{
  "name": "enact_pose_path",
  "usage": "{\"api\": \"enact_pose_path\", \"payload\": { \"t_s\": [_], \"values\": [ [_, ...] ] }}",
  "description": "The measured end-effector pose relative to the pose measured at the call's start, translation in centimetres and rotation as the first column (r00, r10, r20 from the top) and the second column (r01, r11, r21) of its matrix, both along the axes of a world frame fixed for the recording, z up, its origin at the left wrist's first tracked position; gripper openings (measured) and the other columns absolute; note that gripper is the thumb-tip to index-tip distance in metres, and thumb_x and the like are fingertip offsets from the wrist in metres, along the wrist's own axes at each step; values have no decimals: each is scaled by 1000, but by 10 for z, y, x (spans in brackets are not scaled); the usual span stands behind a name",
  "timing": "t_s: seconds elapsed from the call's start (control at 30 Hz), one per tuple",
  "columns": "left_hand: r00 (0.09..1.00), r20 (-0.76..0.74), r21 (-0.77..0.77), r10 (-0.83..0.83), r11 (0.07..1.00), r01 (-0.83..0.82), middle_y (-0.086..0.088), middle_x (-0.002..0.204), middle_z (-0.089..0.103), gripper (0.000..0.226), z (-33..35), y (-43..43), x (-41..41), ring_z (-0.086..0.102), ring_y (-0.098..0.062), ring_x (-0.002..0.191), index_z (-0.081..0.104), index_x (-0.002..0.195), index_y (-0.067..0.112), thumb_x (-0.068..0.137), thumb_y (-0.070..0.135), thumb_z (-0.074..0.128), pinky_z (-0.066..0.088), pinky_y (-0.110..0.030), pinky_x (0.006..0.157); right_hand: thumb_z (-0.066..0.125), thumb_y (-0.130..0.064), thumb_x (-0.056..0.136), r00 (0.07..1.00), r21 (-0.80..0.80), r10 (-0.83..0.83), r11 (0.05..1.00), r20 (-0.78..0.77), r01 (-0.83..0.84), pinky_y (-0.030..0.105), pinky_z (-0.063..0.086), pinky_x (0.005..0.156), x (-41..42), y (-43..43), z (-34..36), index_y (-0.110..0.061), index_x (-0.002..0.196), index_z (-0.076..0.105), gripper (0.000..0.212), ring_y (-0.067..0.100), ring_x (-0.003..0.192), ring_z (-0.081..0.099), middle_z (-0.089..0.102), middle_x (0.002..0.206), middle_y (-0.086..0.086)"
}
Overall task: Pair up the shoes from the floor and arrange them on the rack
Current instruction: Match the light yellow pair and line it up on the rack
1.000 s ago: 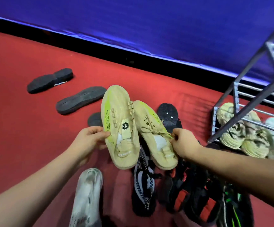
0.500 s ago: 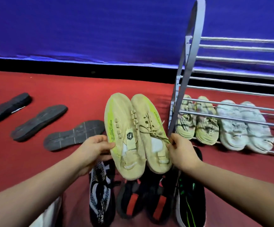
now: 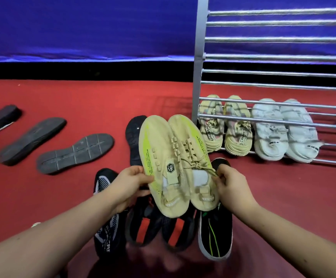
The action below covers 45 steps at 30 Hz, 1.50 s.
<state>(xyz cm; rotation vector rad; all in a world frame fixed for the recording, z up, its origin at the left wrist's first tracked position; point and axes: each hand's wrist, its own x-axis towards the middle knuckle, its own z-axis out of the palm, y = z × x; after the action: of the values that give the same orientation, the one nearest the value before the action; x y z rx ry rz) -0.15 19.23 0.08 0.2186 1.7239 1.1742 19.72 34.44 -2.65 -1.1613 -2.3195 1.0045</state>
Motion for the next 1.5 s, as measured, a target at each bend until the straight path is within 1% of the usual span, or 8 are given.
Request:
{"api": "enact_pose_path", "payload": {
  "t_s": [0.2,0.4,0.7,0.93,1.1,1.33,1.43,1.5],
  "values": [
    [1000,13,7,-3,1000,3,-13,98,73,7,1,-3,-1,69,-27,95,59,93,5,90,0,55,58,-28,69,56,5,78,1000,4,-4,1000,5,4,13,30,52,-1,-2,-4,-13,61,32,35,8,53,30,34,55,-3],
    [999,14,-24,-43,999,43,-18,107,71,20,-2,-7,20,67,-29,103,59,107,-3,88,3,59,56,-43,86,57,4,78,998,-4,10,1000,57,-9,15,30,52,25,4,-1,-8,63,38,26,9,52,30,36,55,-3],
    [967,35,6,-251,968,251,-12,102,73,24,-3,82,108,69,-24,99,59,107,-4,87,9,62,56,-41,87,57,-2,84,976,-13,-164,986,144,167,32,24,56,145,45,13,-5,65,43,23,23,60,37,42,57,-1],
    [920,86,-40,-381,922,386,-15,111,69,11,-38,156,202,65,-24,106,56,92,8,85,9,64,58,-37,80,53,-2,84,882,-27,-423,899,209,438,35,24,54,247,64,-5,-13,61,34,32,20,58,30,39,54,-1],
    [881,85,-114,-465,874,472,-9,96,66,14,-60,198,259,62,-18,82,49,83,14,87,9,61,56,-32,68,50,0,83,789,-35,-551,813,273,581,35,26,55,297,72,-33,-15,60,32,32,23,60,37,42,56,-1],
    [835,-43,-182,-548,827,533,-9,101,59,6,-82,226,304,55,-17,84,55,96,11,91,9,58,50,-28,68,50,-7,87,724,-77,-619,742,303,666,31,16,57,324,85,-60,-20,59,31,37,26,67,40,41,62,1],
    [833,-23,-151,-553,825,544,-10,108,62,30,-86,216,305,56,-14,85,52,121,-1,91,1,53,45,-22,68,56,-22,90,698,-121,-653,699,293,705,30,24,59,328,80,-63,-16,64,42,30,28,70,47,49,64,-1],
    [832,3,-153,-555,822,549,-4,106,65,26,-88,207,304,58,-9,82,57,116,3,90,4,55,46,-20,68,56,-33,90,686,-135,-636,691,353,710,30,35,63,329,78,-61,-13,77,53,24,30,80,57,59,74,3]
  ]
}}
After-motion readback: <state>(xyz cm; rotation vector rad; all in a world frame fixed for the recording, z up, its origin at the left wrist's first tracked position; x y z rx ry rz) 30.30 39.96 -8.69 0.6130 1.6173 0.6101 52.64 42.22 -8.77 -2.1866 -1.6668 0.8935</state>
